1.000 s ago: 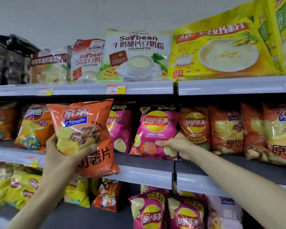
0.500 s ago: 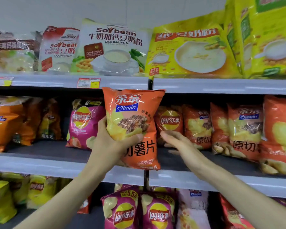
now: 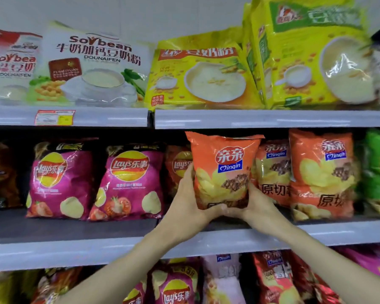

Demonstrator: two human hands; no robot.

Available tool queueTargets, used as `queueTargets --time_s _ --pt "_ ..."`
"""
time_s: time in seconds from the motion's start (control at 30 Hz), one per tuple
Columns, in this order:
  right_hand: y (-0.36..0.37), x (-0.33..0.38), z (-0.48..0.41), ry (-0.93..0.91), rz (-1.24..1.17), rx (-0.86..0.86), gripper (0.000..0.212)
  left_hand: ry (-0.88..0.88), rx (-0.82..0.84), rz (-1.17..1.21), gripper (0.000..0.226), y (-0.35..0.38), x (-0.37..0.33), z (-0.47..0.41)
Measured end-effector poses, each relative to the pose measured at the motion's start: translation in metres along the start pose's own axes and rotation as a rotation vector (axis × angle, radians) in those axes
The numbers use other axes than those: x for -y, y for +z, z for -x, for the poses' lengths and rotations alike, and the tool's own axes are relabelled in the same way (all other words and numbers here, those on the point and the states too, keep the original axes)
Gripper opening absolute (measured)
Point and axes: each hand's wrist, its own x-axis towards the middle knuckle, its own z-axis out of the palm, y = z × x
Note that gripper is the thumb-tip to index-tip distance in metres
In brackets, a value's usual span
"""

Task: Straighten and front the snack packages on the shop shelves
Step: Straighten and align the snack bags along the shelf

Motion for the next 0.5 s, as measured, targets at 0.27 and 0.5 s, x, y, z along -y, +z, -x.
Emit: queueTargets --time_s 0.27,0.5 --pt "-0.028 -0.034 -0.027 0.186 0.110 -0.041 0.079 -0.258 0.303 0.017 0.083 0.016 0.011 -0.035" --pt "-0.024 -0.049 -0.023 0.212 0.249 0.050 0.088 -0.253 0.430 -0.088 0.129 0.030 0.033 -0.037"
